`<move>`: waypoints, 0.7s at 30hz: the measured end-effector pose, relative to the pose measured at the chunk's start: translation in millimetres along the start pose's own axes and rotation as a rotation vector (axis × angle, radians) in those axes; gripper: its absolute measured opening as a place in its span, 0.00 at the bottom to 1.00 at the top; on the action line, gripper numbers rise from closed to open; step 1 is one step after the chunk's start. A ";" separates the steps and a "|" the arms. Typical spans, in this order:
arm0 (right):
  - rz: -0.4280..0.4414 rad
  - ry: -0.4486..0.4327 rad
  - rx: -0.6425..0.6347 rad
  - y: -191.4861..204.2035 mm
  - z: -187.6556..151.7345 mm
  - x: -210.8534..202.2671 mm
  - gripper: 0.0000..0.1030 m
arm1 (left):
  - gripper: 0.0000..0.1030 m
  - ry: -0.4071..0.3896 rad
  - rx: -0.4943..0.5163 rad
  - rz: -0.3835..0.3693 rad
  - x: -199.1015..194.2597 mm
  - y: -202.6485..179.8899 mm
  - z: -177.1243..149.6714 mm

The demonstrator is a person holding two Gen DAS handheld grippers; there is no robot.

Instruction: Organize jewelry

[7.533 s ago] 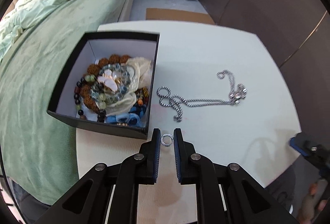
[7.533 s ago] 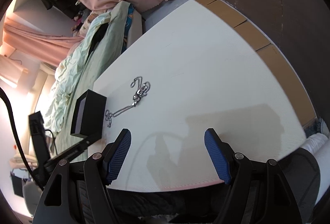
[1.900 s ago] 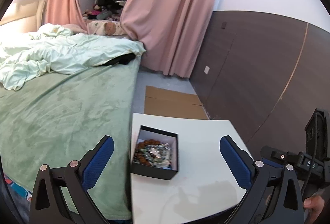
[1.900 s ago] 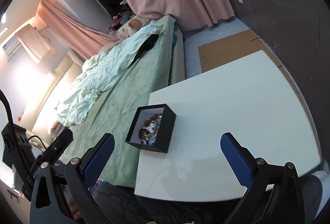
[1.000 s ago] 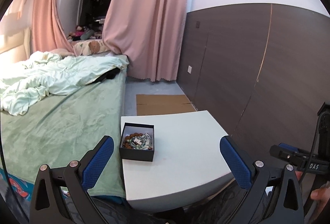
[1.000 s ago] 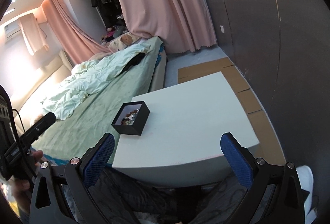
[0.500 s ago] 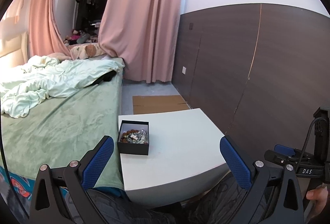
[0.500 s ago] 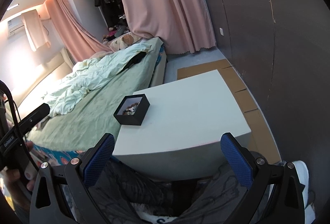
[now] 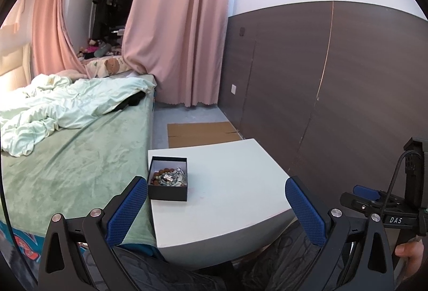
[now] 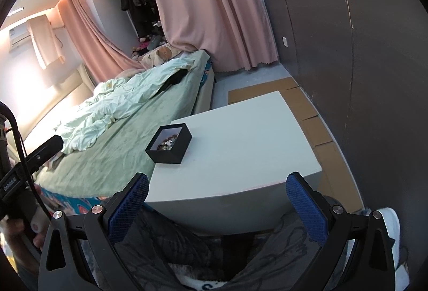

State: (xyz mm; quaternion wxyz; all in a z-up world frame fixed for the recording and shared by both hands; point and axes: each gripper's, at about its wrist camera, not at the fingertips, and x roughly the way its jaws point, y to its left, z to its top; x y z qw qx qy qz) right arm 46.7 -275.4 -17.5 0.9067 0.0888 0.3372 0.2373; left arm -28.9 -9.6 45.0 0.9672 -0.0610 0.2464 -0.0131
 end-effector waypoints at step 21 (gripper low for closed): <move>-0.025 0.018 0.005 -3.1 -7.2 3.9 1.00 | 0.99 0.024 0.006 0.003 7.9 -1.2 -8.4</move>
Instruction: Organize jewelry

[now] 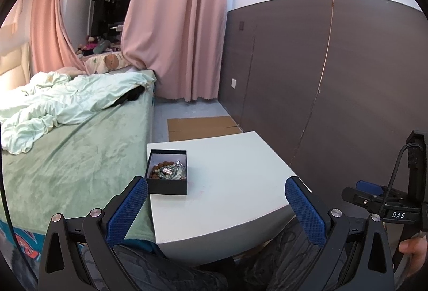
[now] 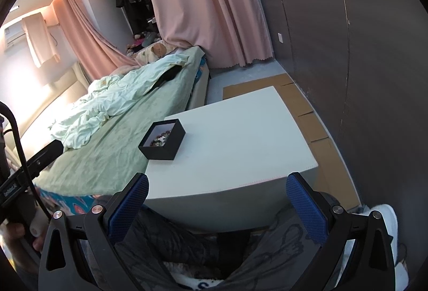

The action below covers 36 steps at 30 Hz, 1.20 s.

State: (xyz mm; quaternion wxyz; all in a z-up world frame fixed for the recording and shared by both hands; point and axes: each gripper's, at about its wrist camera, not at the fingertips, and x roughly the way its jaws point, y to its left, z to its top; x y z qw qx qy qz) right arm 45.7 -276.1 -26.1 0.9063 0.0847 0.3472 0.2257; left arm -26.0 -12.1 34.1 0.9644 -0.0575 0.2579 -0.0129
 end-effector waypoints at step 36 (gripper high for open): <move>-0.011 0.028 0.008 -2.2 -6.0 8.3 1.00 | 1.00 0.012 -0.008 -0.006 6.8 1.1 -9.5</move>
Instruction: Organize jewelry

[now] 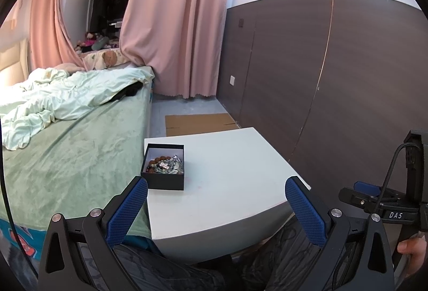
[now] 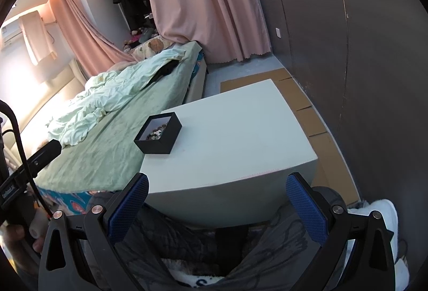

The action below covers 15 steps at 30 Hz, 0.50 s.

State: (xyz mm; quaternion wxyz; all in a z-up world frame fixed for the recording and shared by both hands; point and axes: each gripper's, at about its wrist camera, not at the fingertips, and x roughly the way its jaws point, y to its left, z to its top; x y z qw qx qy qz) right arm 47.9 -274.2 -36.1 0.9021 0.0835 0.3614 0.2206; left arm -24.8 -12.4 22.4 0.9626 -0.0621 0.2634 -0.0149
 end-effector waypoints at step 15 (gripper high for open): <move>-0.005 0.001 0.008 -3.3 -1.9 0.5 1.00 | 1.00 -0.004 0.001 0.029 2.1 -3.2 -5.3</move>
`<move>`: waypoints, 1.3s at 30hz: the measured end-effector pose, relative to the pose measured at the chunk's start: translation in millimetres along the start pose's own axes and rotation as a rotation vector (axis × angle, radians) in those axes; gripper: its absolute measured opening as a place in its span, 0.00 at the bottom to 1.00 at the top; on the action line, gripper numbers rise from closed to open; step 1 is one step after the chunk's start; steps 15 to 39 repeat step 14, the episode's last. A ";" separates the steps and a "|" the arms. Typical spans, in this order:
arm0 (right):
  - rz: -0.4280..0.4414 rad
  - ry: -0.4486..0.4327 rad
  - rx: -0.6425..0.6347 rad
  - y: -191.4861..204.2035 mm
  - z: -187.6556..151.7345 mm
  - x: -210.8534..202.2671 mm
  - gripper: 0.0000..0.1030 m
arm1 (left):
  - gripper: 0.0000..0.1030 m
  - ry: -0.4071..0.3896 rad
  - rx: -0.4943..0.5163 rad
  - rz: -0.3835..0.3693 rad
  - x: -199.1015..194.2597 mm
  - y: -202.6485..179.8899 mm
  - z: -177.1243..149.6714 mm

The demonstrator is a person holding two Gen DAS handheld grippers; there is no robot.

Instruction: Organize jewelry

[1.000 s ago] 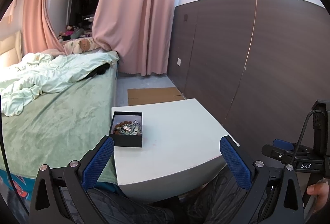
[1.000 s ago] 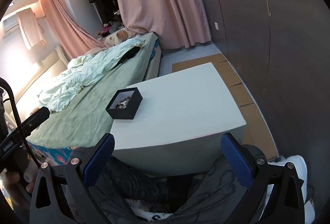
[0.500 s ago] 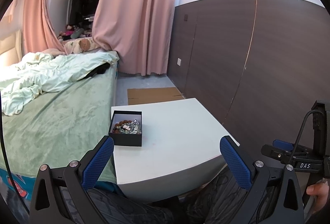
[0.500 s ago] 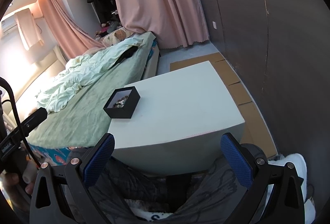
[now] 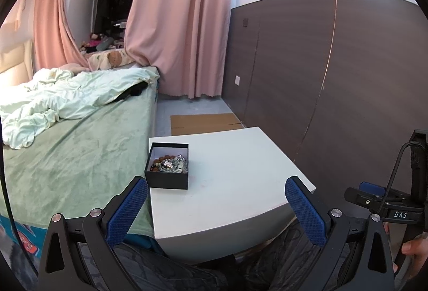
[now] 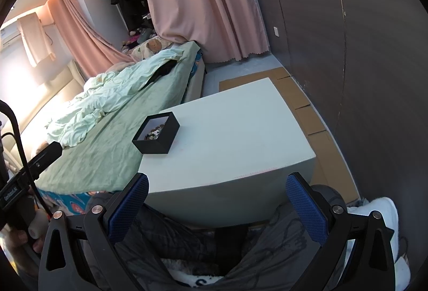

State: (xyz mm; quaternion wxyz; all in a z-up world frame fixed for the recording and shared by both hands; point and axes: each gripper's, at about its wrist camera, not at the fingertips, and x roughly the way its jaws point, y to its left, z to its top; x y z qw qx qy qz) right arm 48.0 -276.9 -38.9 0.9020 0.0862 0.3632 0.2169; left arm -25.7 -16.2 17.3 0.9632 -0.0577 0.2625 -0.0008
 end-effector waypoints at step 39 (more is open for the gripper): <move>0.000 -0.004 -0.004 -0.8 -0.5 -0.3 1.00 | 1.00 0.000 0.016 0.020 -1.4 -2.3 -1.9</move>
